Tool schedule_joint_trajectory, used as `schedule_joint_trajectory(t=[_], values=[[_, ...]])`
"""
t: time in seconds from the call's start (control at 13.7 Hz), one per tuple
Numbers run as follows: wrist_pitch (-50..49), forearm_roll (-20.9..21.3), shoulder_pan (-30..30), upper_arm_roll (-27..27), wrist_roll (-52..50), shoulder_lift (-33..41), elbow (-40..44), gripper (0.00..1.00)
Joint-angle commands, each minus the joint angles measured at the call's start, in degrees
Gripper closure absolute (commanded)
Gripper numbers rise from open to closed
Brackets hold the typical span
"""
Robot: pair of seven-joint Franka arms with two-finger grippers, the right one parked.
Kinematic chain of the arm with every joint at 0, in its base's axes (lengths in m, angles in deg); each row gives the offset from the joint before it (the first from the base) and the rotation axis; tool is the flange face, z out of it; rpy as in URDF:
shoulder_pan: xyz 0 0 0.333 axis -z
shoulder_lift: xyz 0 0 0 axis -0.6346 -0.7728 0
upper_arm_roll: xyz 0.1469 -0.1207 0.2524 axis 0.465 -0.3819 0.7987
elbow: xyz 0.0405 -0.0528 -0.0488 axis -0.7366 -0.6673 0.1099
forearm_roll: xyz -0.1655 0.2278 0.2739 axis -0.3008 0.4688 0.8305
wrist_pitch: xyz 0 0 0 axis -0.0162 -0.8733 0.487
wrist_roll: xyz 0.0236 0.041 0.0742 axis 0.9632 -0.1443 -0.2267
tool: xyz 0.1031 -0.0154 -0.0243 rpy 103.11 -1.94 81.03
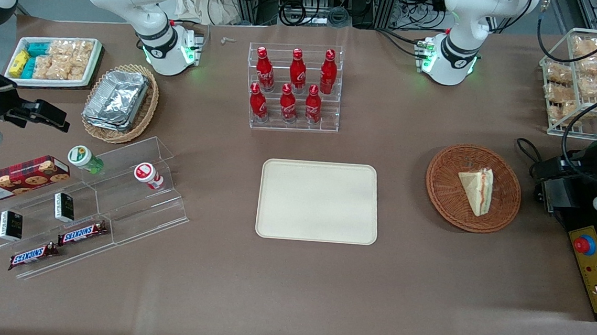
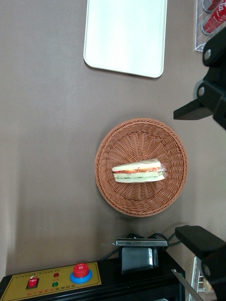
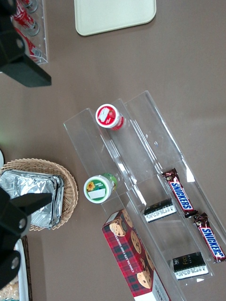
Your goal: Place sandwich from basket to tray
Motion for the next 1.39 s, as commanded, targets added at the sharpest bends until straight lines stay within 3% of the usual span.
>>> schedule_joint_trajectory(t=[0.0,0.51,0.8,1.1,1.32], values=[[-1.3,0.7,0.1,0.1,0.2,-1.3,2.3,0.00],[-2.8,1.5,-0.2,0.2,0.1,-0.5,-0.5,0.00],[0.7,1.6,-0.3,1.6,0.1,6.5,-13.2,0.00],[17.3,1.5,-0.3,2.9,-0.1,19.0,-36.5,0.00],[22.5,1.5,-0.3,3.1,-0.8,19.8,-43.7,0.00]])
